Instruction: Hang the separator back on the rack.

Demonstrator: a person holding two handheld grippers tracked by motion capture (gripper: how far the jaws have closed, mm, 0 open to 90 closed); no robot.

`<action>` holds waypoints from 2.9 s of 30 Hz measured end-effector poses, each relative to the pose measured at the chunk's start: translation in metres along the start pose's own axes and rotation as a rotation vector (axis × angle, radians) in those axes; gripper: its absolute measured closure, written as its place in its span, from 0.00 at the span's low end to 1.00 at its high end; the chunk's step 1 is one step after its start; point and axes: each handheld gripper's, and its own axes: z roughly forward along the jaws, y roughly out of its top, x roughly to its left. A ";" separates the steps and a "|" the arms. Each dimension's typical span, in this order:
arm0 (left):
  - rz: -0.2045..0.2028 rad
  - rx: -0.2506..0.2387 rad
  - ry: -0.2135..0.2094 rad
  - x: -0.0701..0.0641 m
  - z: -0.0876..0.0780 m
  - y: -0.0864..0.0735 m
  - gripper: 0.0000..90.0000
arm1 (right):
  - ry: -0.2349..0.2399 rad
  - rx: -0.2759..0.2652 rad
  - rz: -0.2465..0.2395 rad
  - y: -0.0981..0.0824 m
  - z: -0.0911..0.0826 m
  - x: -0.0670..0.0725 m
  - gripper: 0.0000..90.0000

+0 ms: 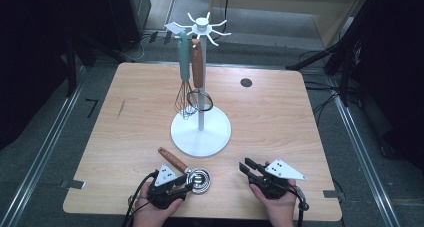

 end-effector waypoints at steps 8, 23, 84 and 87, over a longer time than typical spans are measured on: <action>0.031 -0.003 -0.050 -0.016 0.009 0.002 0.62 | 0.104 0.070 -0.027 -0.001 0.022 0.031 0.89; 0.010 -0.067 -0.079 -0.001 -0.005 0.006 0.65 | 0.170 0.320 -0.074 -0.011 0.059 0.069 0.93; -0.288 -0.290 0.246 0.174 -0.103 -0.024 0.35 | 0.123 0.208 -0.063 -0.004 -0.016 -0.002 0.74; -0.296 -0.263 0.278 0.176 -0.101 -0.025 0.23 | 0.106 0.201 -0.047 -0.002 -0.018 -0.009 0.70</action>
